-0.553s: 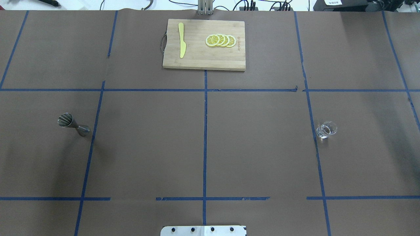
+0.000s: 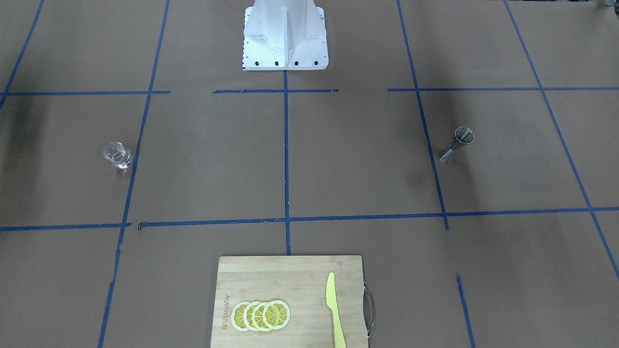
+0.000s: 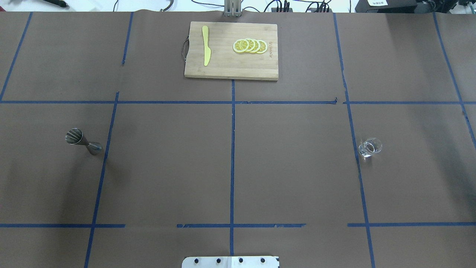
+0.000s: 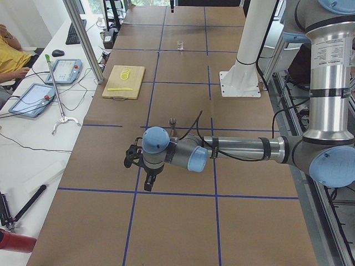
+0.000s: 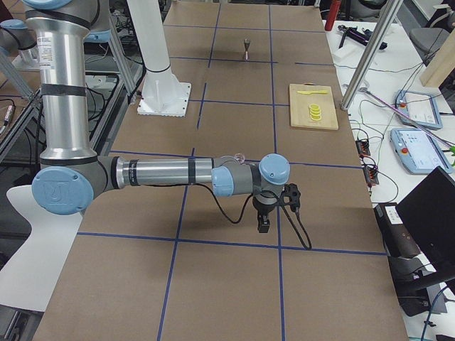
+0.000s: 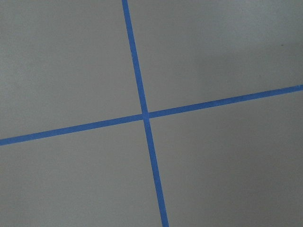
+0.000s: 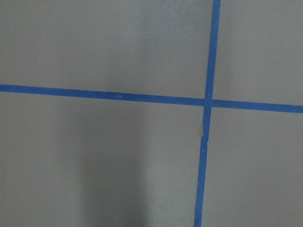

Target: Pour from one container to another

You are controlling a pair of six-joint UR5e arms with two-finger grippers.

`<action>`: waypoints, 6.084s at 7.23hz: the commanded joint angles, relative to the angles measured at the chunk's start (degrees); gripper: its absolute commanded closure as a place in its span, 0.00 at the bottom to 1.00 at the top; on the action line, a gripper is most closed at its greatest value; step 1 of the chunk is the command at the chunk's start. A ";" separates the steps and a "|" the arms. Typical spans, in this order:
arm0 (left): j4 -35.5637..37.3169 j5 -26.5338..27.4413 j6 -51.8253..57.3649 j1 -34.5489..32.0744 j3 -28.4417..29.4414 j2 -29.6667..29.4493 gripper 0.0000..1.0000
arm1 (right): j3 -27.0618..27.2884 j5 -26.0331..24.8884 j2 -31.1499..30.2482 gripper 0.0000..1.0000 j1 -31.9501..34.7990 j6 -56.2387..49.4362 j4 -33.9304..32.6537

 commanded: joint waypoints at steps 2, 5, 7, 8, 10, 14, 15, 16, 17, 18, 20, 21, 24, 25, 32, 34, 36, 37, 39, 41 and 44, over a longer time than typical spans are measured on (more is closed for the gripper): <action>-10.95 0.29 -0.93 8.73 0.51 0.04 0.00 | 0.25 0.62 -0.12 0.00 -0.04 0.34 0.53; -40.32 8.23 -17.41 14.89 0.60 3.62 0.00 | 0.07 0.27 0.24 0.00 -0.65 0.34 0.62; -58.11 14.44 -40.97 23.67 -0.71 7.42 0.06 | 0.34 0.27 0.50 0.00 -0.83 0.17 0.71; -60.63 15.84 -47.37 26.15 -4.03 10.04 0.19 | 0.25 0.27 0.59 0.00 -0.83 0.08 0.71; -60.65 31.20 -59.59 37.96 -14.47 15.30 0.18 | 0.60 0.53 0.33 0.00 -1.27 -0.10 0.79; -58.73 70.21 -68.17 59.99 -17.59 18.32 0.07 | 0.16 0.97 -0.64 0.00 -4.52 0.43 6.42; -54.02 76.96 -68.17 64.28 -19.34 18.24 0.05 | 0.16 0.89 -0.64 0.00 -5.57 0.43 6.51; -51.10 81.38 -68.17 66.58 -21.27 18.24 0.03 | 0.34 0.71 -0.56 0.00 -5.67 0.34 6.60; -50.98 87.08 -68.17 70.09 -21.37 18.06 0.01 | 0.42 0.62 -0.38 0.00 -5.93 0.25 6.68; -50.29 91.13 -68.17 72.73 -21.29 17.97 0.01 | 0.42 0.62 -0.38 0.00 -6.02 0.25 6.68; -43.38 96.16 -68.17 75.21 -21.20 16.75 0.01 | 0.51 0.27 0.23 0.00 -6.11 0.25 6.68; -42.64 96.53 -68.17 75.74 -20.85 16.22 0.01 | 0.51 0.18 0.32 0.00 -6.11 0.25 6.68; -42.02 99.09 -68.26 77.59 -17.42 13.06 0.01 | 0.42 0.01 0.76 0.00 -6.11 0.25 6.68; -42.02 99.09 -68.35 78.20 -17.07 12.96 0.01 | 0.34 0.01 0.76 0.00 -6.11 0.25 6.68; -42.37 99.09 -69.84 78.47 -9.79 8.41 0.01 | 0.60 0.01 0.76 0.00 -6.11 0.16 6.68; -42.63 98.91 -69.67 78.47 -6.71 4.90 0.01 | 0.60 0.01 0.85 0.00 -6.11 0.17 6.68; -42.90 98.47 -69.23 78.38 -6.26 5.05 0.01 | 0.51 0.01 0.85 0.00 -6.11 0.25 6.68; -43.07 98.47 -69.31 77.95 -4.95 4.97 0.01 | 0.25 -0.17 0.85 0.00 -6.11 0.25 6.68; -43.42 97.43 -69.40 76.63 -4.76 4.88 0.02 | 0.25 -0.70 0.76 0.00 -6.11 0.25 6.68; -43.42 96.36 -69.58 75.23 -3.46 3.83 0.02 | 0.16 -0.78 0.85 0.00 -6.11 0.25 6.68; -43.51 96.36 -69.58 74.34 -2.21 1.54 0.04 | 0.16 -0.78 0.85 0.00 -6.11 0.25 6.68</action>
